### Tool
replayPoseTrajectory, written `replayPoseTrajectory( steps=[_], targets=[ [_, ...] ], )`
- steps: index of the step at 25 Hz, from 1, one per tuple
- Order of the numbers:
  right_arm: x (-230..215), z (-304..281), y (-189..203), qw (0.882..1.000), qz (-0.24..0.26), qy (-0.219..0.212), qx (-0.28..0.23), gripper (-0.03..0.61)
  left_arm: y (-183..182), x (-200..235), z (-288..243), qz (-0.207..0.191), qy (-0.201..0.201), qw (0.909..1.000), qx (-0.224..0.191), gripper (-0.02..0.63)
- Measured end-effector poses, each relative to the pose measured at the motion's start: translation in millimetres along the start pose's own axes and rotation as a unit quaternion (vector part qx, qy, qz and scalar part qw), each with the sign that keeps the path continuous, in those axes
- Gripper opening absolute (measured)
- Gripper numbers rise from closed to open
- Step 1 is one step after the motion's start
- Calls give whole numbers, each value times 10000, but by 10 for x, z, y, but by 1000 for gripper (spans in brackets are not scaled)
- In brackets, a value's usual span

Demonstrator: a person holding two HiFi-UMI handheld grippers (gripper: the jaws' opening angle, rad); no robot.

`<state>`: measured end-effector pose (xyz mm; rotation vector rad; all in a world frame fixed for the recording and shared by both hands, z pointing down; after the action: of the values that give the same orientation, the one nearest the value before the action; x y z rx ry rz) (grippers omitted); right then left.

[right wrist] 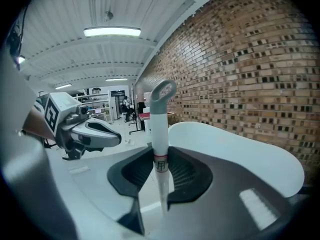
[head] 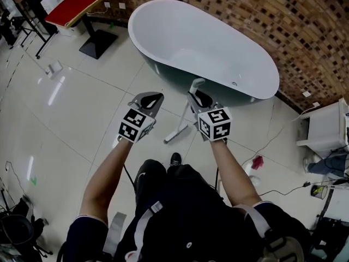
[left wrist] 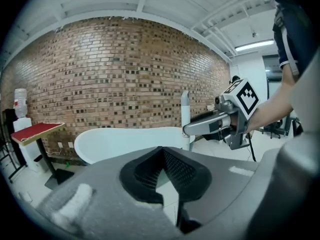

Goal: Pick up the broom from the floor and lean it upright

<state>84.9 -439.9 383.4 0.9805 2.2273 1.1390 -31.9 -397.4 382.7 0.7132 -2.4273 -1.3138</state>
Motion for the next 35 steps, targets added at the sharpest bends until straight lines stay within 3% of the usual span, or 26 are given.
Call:
replayPoseTrajectory(
  steps=[12, 20, 26, 35],
  targets=[
    [-680, -564, 107, 9901, -851, 947, 595, 94, -334, 567, -771, -14, 940, 9956, -6, 0],
    [-977, -1092, -124, 9816, -1164, 1348, 687, 95, -457, 1039, -1182, -91, 1378, 9904, 104, 0],
    [-1243, -1426, -313, 9819, -1152, 1316, 725, 95, -578, 1157, -1366, -29, 1424, 9897, 151, 0],
    [-1652, -1817, -420, 9875, -1141, 789, 743, 97, -663, 1245, -1556, 356, 966, 9943, 280, 0]
  ],
)
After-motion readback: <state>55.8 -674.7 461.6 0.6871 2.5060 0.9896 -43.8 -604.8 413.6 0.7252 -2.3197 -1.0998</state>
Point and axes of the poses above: the fingertips, and each gripper's own axes: z backward along the fingers, x to its left, y out of its underside, the point moved 2 cm from there along z, backward along the fingers, and after that the axes turned 11 degrees about x, right-handed, at the moved point
